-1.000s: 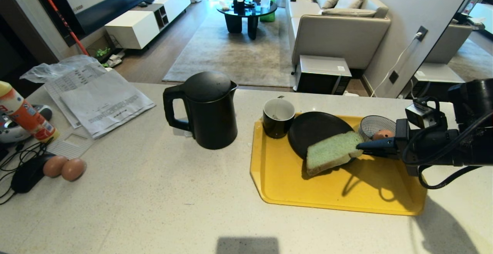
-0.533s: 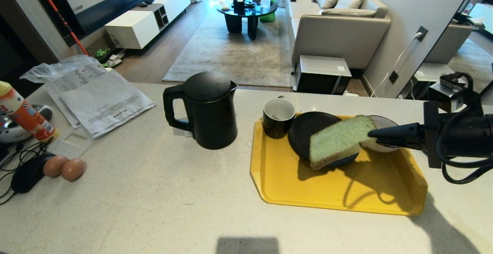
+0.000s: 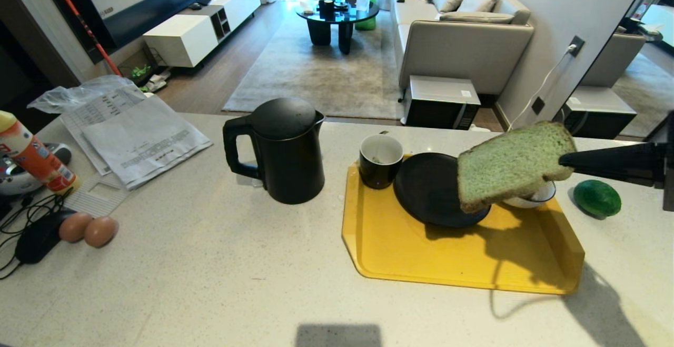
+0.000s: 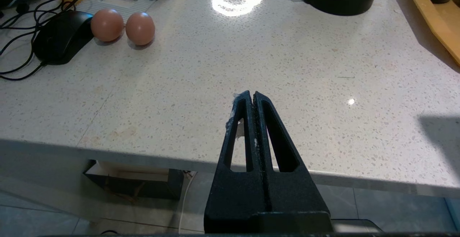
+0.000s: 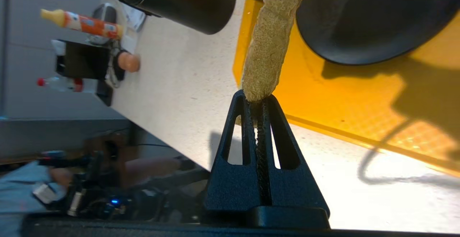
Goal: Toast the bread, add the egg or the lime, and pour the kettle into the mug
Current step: Put the bread slices in the toaster
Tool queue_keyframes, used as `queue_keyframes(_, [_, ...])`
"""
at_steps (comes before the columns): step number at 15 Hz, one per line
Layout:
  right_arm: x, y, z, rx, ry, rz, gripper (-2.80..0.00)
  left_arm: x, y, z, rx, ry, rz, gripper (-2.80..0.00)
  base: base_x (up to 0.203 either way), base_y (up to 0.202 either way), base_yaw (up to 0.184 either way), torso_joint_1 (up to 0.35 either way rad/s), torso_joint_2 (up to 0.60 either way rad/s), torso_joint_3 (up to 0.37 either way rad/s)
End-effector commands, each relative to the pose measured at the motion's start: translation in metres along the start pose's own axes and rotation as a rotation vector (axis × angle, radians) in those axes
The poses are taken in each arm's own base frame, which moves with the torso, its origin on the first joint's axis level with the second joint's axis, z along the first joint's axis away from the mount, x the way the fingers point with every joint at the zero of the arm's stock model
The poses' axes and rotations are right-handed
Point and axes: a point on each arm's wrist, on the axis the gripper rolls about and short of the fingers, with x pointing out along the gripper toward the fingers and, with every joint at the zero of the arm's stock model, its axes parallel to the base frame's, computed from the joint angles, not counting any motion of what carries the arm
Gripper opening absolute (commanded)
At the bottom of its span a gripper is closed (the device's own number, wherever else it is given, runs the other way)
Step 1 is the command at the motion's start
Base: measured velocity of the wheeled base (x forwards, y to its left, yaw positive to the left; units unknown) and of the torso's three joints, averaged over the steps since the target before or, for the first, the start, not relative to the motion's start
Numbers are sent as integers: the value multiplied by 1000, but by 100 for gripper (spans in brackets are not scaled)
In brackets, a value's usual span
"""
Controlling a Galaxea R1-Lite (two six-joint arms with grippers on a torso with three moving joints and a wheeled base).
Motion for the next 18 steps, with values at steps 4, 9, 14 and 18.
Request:
queue_keyframes(4, [-46,22,-10,-261,-168,-88,-280,1,0,-4,-1,13,1,-280,0,0,0,0,0,0])
queue_keyframes(9, [-63,20,-25,-426,-258,-275,-280,1,0,-4,-1,13,0,-280,0,0,0,0,0,0])
queue_keyframes(14, [-80,18,-41,-497,-323,-421,-280,1,0,-4,-1,13,1,-280,0,0,0,0,0,0])
queue_keyframes(18, [-87,15,-49,-483,-331,-508,-280,1,0,-4,-1,13,0,-280,0,0,0,0,0,0])
